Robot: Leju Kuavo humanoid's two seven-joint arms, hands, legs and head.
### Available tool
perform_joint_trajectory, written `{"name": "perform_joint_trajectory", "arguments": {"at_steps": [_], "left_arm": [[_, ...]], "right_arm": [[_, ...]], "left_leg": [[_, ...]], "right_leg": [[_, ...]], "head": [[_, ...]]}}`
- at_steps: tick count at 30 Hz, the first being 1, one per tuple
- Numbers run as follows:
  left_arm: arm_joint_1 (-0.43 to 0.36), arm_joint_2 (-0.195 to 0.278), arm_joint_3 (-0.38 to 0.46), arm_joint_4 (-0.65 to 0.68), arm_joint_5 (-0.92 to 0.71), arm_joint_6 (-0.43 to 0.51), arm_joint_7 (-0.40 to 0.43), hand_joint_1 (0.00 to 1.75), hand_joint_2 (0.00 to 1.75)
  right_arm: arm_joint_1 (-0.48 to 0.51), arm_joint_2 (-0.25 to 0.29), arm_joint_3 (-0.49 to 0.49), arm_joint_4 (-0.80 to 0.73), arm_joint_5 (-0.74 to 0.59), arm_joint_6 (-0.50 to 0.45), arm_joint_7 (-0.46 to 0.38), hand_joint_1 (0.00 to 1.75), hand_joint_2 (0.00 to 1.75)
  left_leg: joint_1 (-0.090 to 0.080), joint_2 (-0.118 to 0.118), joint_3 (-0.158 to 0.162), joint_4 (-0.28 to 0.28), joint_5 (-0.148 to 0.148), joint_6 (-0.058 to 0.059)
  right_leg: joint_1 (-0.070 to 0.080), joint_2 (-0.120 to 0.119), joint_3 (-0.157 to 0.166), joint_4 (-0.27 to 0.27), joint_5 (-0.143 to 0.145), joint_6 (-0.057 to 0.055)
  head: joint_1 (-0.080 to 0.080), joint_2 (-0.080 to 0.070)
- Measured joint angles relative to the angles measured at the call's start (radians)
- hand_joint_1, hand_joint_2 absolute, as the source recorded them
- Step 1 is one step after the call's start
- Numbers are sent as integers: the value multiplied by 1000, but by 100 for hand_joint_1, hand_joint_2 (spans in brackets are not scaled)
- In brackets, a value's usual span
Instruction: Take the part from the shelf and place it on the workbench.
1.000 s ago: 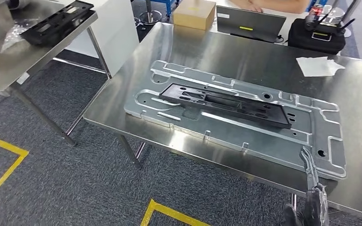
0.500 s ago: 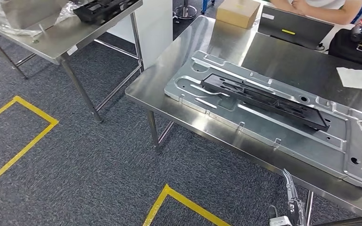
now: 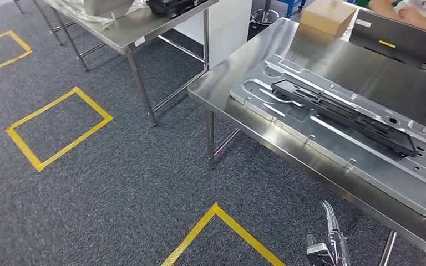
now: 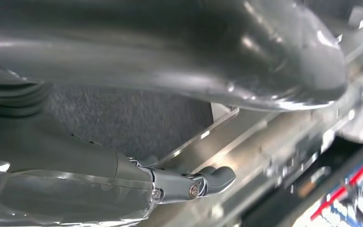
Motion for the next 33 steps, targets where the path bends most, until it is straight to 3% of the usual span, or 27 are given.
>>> {"name": "perform_joint_trajectory", "arguments": {"at_steps": [1,2,4,5,6,7,8,10,12,13,14,15,17,19,20,22,23,24,26,28,29,30,32,33], "left_arm": [[-1,0,0,0,0,4,2,0,0],[-4,-2,0,0,-1,8,4,0,0],[-9,-5,0,0,-1,15,7,0,0],[-10,-6,1,0,-1,18,8,0,0],[-9,-7,2,0,0,22,10,0,0],[-7,-7,4,0,3,27,11,0,0],[-6,-8,6,0,6,32,13,0,0],[-7,-9,12,0,10,42,15,0,0],[-9,-10,15,0,10,46,15,0,0],[-8,-10,16,0,10,46,15,0,0],[-7,-10,17,0,10,47,15,0,0],[-6,-11,17,0,9,47,15,0,0],[-7,-13,18,0,9,48,15,0,0],[-11,-16,18,1,8,54,17,0,0],[-13,-17,18,1,8,58,19,0,0],[-12,-16,18,1,6,69,26,0,0],[-10,-15,18,1,4,76,29,0,0],[-8,-14,18,1,2,82,32,0,0],[-8,-11,18,1,-1,98,38,0,0],[-9,-8,18,1,-4,117,44,0,0],[-8,-7,18,1,-6,126,45,0,0],[-7,-5,19,1,-6,134,47,0,0],[-7,-3,19,1,-7,147,50,0,0],[-9,-1,19,1,-6,152,53,0,0]], "right_arm": [[-8,0,2,13,0,-3,0,0,0],[-15,0,3,23,1,-5,1,0,0],[-30,-1,5,44,4,-10,1,0,0],[-37,-1,6,54,8,-12,2,0,0],[-47,-1,9,68,15,-14,5,0,0],[-56,-2,13,84,27,-17,10,0,0],[-64,-2,19,101,46,-22,20,0,0],[-78,-7,32,146,100,-38,48,0,0],[-99,-14,46,214,168,-57,86,0,0],[-115,-16,56,261,204,-65,105,0,0],[-132,-17,67,312,246,-77,129,0,0],[-154,-17,82,377,296,-94,156,0,0],[-205,-17,117,526,384,-129,206,0,0],[-255,-13,143,690,408,-138,228,0,0],[-275,-8,148,766,395,-127,231,0,0],[-305,7,150,902,356,-81,247,0,0],[-313,14,149,957,336,-52,260,0,0],[-316,20,146,1004,316,-23,274,0,0],[-313,29,133,1083,272,42,309,0,0],[-304,35,108,1148,215,117,359,0,0],[-299,38,91,1174,185,155,387,0,0],[-296,41,72,1197,158,191,420,0,0],[-294,46,35,1232,128,245,491,0,0],[-294,49,20,1245,120,265,523,0,0]], "left_leg": [[6,14,49,-50,21,-5],[7,33,106,-123,18,-9],[1,62,187,-247,-20,3],[-5,64,198,-277,-34,14],[-10,57,193,-286,-33,30],[-11,50,183,-287,-23,42],[-12,43,172,-288,-13,53],[-14,26,144,-291,10,71],[-21,2,113,-290,33,80],[-25,-11,98,-289,45,81],[-28,-23,85,-288,56,82],[-30,-36,75,-287,66,81],[-32,-60,61,-286,82,79],[-32,-82,51,-285,98,72],[-31,-93,46,-286,106,67],[-29,-112,37,-287,119,55],[-31,-104,30,-278,113,51],[-33,-86,18,-253,91,46],[-30,-37,-25,-143,10,36],[-20,-14,-62,-22,-48,23],[-13,-9,-58,-3,-50,17],[-7,-3,-34,-25,-35,11],[0,26,61,-162,6,2],[-2,41,101,-221,20,3]], "right_leg": [[-1,-13,-17,11,6,5],[-1,-23,-31,22,10,11],[0,-44,-49,40,18,25],[-1,-54,-53,44,24,32],[-3,-64,-54,44,32,41],[-8,-60,-57,46,32,49],[-12,-38,-64,57,15,57],[-16,28,-90,133,-71,66],[-13,64,-122,257,-156,63],[-11,68,-128,304,-168,59],[-7,70,-119,319,-156,53],[-3,73,-91,295,-129,45],[8,106,7,159,-81,24],[15,144,83,32,-78,5],[16,150,95,4,-86,-1],[15,127,97,-15,-79,-6],[12,114,97,-21,-72,-9],[9,100,96,-28,-64,-12],[7,71,90,-32,-55,-16],[7,38,83,-30,-53,-14],[5,23,80,-27,-52,-12],[3,9,77,-24,-53,-9],[-2,-13,71,-13,-57,2],[-3,-22,69,-7,-60,9]], "head": [[0,0],[0,0],[0,0],[0,0],[0,0],[0,0],[0,0],[0,0],[0,0],[0,0],[0,0],[0,0],[0,0],[0,0],[0,0],[0,0],[0,0],[0,0],[0,0],[0,0],[0,0],[0,0],[0,0],[0,0]]}}
